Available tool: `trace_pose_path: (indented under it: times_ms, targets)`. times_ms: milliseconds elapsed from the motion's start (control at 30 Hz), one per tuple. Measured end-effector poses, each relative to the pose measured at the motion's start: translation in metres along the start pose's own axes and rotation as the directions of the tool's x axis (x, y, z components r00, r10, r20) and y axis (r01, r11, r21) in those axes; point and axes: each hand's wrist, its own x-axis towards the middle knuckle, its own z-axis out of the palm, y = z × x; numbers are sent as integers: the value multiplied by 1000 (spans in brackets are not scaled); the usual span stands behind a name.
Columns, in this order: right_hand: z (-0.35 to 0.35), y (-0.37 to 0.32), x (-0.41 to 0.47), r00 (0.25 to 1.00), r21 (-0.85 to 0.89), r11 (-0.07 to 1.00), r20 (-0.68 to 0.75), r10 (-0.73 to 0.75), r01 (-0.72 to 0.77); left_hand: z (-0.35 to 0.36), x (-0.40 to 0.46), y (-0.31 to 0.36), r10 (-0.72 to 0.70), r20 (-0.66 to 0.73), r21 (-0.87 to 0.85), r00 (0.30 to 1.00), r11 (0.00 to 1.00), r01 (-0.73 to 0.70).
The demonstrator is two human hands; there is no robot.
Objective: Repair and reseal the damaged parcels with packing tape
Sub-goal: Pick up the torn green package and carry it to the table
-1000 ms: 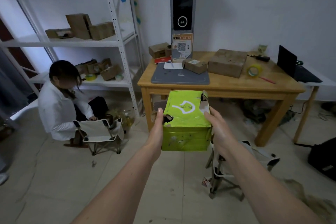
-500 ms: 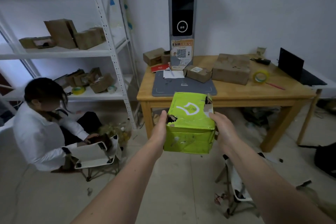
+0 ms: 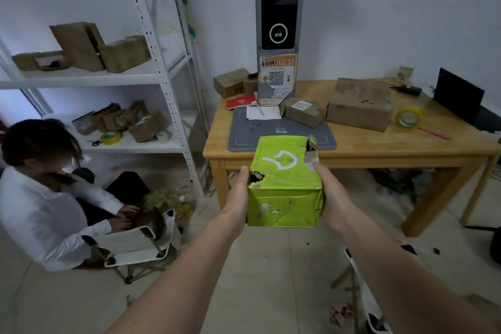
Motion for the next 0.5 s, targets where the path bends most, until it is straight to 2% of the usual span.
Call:
trace_pose_path:
  times_ms: [167,300,400,500]
  targets:
    - [-12,-30,52,999,15,1000,35,-9,8,36,47,22,10,-38,-31,999,999,-11]
    - [-35,-66,99,997,0,999,74,-39,39,80,88,43,11,-7,-70,1000,998,-11]
    - [-48,-95,127,985,-22,997,159,-73,78,106,116,55,44,34,-87,998,995,-41]
    - [-54,-111,154,976,-35,998,214,-37,45,120,139,63,60,23,-108,998,993,-57]
